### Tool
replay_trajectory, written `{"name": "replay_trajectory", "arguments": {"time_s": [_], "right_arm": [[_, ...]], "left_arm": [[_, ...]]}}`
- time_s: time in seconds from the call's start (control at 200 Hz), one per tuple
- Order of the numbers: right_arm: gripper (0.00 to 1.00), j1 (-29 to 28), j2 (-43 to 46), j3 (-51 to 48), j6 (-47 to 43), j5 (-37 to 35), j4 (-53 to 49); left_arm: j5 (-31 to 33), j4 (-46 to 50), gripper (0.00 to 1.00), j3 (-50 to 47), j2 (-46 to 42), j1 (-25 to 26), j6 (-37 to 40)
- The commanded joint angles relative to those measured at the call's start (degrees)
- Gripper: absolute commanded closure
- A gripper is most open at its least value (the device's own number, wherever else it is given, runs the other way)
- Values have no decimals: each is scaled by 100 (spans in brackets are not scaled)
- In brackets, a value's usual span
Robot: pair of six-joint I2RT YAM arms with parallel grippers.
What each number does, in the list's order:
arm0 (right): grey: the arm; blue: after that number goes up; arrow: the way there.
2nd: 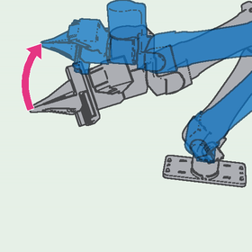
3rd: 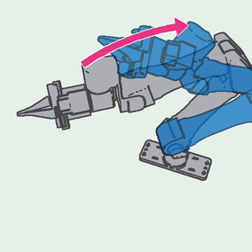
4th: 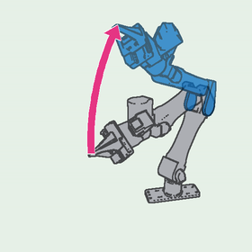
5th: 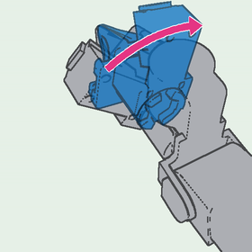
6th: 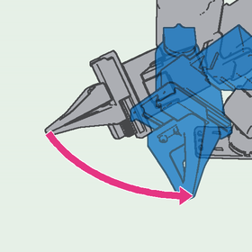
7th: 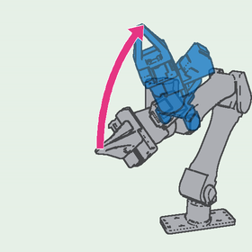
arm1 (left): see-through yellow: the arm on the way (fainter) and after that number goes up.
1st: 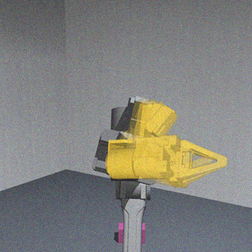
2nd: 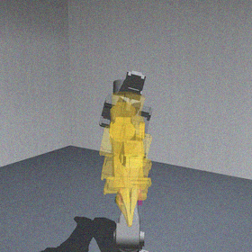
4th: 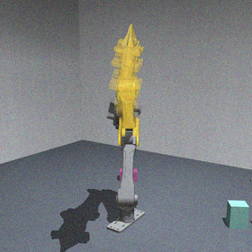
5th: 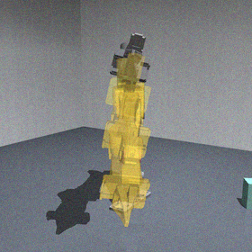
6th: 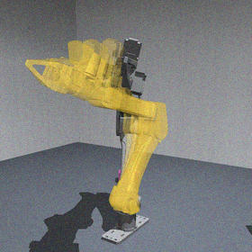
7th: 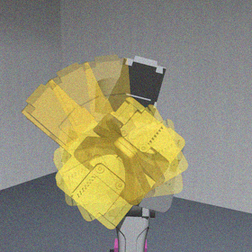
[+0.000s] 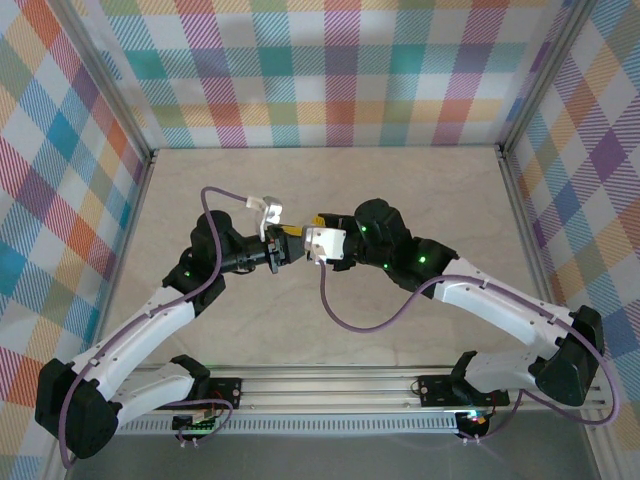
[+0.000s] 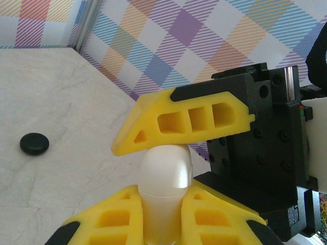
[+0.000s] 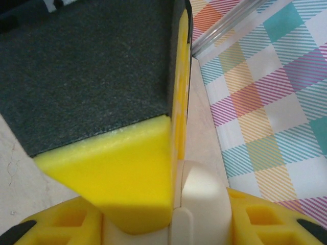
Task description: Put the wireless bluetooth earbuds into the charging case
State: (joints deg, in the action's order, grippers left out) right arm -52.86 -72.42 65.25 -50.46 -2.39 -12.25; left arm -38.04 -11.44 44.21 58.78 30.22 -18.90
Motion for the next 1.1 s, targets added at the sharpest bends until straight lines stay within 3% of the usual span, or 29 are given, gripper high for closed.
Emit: {"name": "replay_trajectory", "arguments": {"time_s": [0.0,0.08,0.24,0.33,0.37,0.39,0.41,0.42,0.565,0.79,0.93,1.095], "right_arm": [[72,-128,3,84,-108,239,-66],[72,-128,-13,110,8,270,-86],[73,-113,-150,239,364,288,-236],[74,-54,-315,392,647,355,-447],[74,-9,-393,447,766,403,-516],[74,20,-430,468,836,439,-537],[74,52,-466,486,906,489,-562],[74,73,-485,499,941,521,-577],[73,493,-804,668,1586,1132,-694],[69,862,-1837,1341,2215,1408,-1189],[68,1059,-3006,2029,2496,1592,-1460],[68,1139,-4907,3946,2728,1637,-2758]], "left_arm": [[117,-223,100,326,10,-51,-201],[191,-188,100,317,-28,-51,-202],[418,37,59,268,-203,-51,4],[658,383,42,272,-363,-51,214],[862,570,31,265,-450,-51,299],[975,686,21,264,-499,-51,326],[1131,807,4,256,-545,-51,352],[1200,856,1,251,-568,-55,363],[2167,1627,0,109,-843,-76,422],[3562,2684,0,-258,-1315,-113,565],[3965,3018,0,-588,-1707,-161,562],[4229,3367,0,-760,-1879,-183,516]]}}
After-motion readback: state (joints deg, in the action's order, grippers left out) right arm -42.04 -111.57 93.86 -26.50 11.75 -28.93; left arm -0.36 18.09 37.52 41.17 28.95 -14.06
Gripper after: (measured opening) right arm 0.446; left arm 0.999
